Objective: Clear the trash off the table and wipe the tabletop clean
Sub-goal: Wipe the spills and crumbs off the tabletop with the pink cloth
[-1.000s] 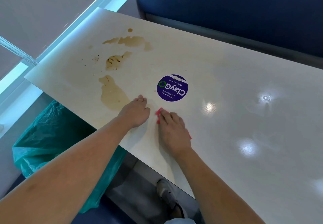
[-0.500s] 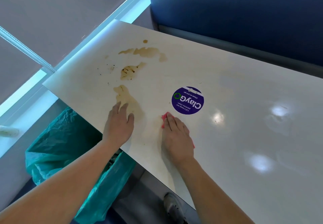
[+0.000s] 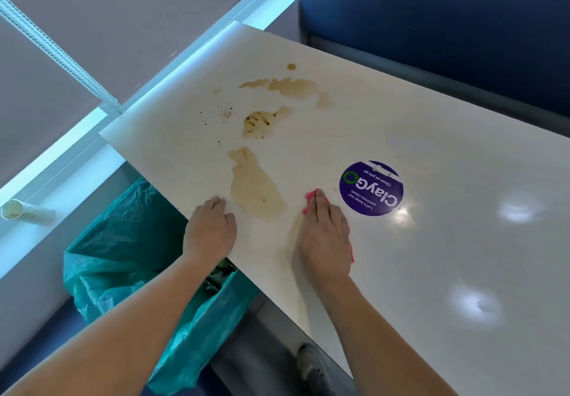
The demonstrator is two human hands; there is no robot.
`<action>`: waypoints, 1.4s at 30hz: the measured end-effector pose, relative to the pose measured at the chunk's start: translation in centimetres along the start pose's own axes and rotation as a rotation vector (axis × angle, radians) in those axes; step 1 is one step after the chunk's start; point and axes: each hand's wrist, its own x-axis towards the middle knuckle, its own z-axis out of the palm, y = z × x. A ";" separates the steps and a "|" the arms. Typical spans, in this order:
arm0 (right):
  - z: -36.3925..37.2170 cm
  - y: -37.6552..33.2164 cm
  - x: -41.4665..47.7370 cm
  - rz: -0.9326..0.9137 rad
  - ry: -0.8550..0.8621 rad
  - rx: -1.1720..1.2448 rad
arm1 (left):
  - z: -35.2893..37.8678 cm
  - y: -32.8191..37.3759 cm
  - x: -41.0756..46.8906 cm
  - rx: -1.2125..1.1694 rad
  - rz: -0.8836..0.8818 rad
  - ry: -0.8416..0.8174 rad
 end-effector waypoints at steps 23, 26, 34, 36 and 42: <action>2.6 -8.0 -3.6 -0.038 -0.024 -0.068 | -0.3 -1.4 0.4 0.157 0.122 0.013; 2.6 -9.9 -0.9 -0.011 -0.018 -0.058 | -0.2 -1.7 0.4 0.116 0.130 0.017; 2.1 -4.3 -1.1 0.074 0.170 -0.105 | -0.3 -2.8 0.8 0.080 0.163 0.017; 1.1 -3.7 1.5 0.128 0.179 -0.141 | -0.3 -2.7 0.8 0.060 0.172 0.015; -0.6 -2.3 6.1 0.258 0.226 -0.168 | -0.2 -2.8 1.0 0.119 0.199 -0.008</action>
